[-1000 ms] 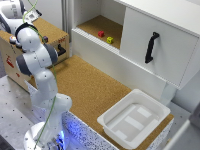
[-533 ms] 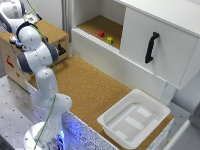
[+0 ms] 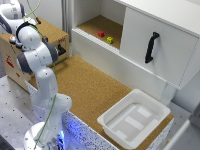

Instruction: Move the blue light switch to turn on the blue light

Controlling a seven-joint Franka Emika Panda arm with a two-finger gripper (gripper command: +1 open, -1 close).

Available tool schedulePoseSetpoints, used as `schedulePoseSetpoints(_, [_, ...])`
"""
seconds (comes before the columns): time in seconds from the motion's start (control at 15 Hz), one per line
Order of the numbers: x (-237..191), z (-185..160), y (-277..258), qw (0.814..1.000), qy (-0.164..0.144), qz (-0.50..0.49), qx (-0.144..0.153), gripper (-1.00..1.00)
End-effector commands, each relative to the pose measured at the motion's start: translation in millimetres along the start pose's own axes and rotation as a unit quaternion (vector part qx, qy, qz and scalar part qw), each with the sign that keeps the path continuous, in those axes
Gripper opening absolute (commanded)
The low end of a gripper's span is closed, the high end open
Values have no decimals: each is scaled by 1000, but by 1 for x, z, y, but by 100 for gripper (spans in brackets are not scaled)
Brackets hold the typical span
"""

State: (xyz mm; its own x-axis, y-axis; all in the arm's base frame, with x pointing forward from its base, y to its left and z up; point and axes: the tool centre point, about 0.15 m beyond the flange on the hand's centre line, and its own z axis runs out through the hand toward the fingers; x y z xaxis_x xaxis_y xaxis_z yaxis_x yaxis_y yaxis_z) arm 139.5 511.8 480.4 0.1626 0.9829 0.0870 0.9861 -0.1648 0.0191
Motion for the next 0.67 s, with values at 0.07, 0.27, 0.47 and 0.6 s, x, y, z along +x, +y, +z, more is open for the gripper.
schedulePoseSetpoints(0.07, [35, 22, 25, 999, -30, 14, -29, -100])
schedulePoseSetpoints(0.27, [46, 33, 33, 999, -30, 10, -33, -100])
schedulePoseSetpoints(0.47, [51, 46, 24, 999, -38, -2, -16, -100])
schedulePoseSetpoints(0.6, [44, 40, 14, 999, -37, 7, -14, -100])
